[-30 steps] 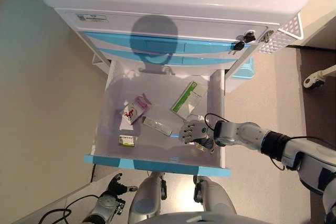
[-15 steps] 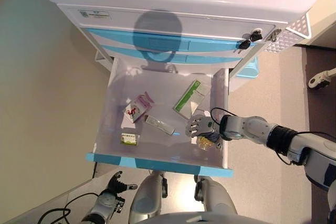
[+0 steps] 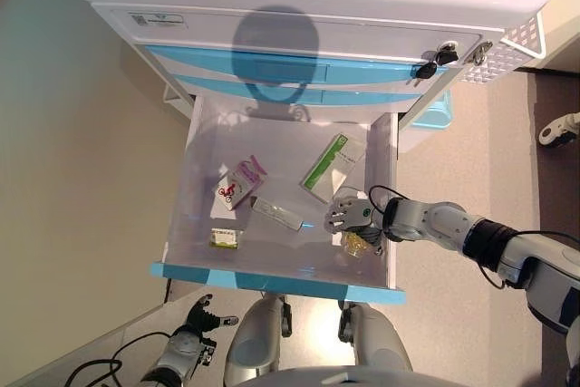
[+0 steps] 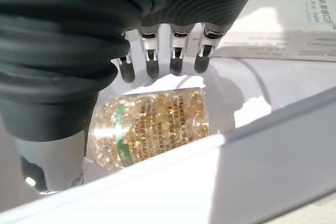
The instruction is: Open the drawer and pick up the medicine
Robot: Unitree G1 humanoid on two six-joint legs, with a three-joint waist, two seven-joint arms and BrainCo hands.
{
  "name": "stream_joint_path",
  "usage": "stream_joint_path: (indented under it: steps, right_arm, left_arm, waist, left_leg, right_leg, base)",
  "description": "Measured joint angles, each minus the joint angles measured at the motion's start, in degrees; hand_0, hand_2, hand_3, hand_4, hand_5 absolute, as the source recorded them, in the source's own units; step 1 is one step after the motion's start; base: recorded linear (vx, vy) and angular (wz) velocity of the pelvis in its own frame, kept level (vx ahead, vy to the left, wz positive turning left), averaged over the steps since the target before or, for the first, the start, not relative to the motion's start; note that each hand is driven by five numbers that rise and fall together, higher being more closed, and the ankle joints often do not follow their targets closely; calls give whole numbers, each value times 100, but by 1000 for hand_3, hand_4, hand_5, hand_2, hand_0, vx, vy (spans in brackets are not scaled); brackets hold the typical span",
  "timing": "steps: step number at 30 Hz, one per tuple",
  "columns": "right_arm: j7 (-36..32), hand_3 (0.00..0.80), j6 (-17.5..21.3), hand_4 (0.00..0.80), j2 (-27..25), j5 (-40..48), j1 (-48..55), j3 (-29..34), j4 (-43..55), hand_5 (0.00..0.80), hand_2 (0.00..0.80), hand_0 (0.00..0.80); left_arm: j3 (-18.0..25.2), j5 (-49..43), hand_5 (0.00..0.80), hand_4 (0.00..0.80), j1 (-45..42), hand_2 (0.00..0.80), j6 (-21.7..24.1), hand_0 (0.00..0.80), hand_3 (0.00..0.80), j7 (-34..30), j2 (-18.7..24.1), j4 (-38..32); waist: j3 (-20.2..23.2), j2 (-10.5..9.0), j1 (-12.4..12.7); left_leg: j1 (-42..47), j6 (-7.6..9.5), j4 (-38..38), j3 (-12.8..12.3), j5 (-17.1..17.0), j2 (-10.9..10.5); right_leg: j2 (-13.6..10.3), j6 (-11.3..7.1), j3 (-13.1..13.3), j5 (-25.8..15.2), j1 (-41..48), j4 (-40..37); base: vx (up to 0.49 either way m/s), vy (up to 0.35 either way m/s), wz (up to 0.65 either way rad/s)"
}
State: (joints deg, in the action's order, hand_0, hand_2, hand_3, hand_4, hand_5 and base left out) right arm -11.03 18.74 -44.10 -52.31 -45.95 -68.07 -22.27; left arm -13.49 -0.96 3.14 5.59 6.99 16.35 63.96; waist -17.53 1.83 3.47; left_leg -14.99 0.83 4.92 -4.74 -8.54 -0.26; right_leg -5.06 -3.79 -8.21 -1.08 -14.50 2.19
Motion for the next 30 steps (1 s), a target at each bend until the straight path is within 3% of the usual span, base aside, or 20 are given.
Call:
stream_joint_path:
  steps: [3, 6, 16, 29, 30]
  right_arm:
    - [-1, 0, -12, 0, -18, -4, -39, 14, 79, 0, 0, 0]
    - [115, 0, -30, 0, -3, -13, 557, 626, 76, 0, 0, 0]
    - [572, 0, -74, 0, 234, -335, 685, 789, -242, 0, 0, 0]
    - [667, 0, -152, 0, 193, -452, 649, 895, -117, 0, 0, 0]
    - [665, 69, -152, 69, 166, -452, 622, 891, -73, 69, 69, 69]
  left_arm:
    - [2, 4, 0, 0, 8, 0, -1, 0, 0, 1, -5, -23]
    - [1, 19, 0, 0, -2, 0, 9, 0, 0, -1, -6, -103]
    - [-4, 66, 0, 0, 34, 0, 32, 0, 0, 6, -7, -222]
    - [-113, 69, 0, 0, 32, 0, 34, 0, 0, 29, -46, -233]
    - [-115, 70, 0, 0, 33, 0, 34, 0, 0, 30, -47, -239]
  waist:
    - [-4, 7, -28]
    - [-41, 44, -109]
    - [-63, 114, -118]
    - [-82, 246, -119]
    - [-84, 253, -115]
  left_leg:
    - [-99, 9, -1, -5, -17, 2]
    - [-129, 22, -1, -8, -38, -14]
    - [-160, -27, -37, 5, -65, 24]
    - [-350, -82, -51, 36, -166, 63]
    - [-376, -84, -53, 40, -182, 64]
  right_leg:
    - [-1, 1, 7, 6, -125, 58]
    - [-24, -5, 37, 45, -207, 167]
    - [-13, 12, 99, 99, -367, 415]
    - [-22, 111, 116, 333, -841, 1077]
    - [-23, 129, 114, 351, -891, 1142]
  base:
    - [0, 0, 0]
    - [-3, 4, 0]
    - [-1, -2, -3]
    - [0, 0, 0]
    - [0, 0, 0]
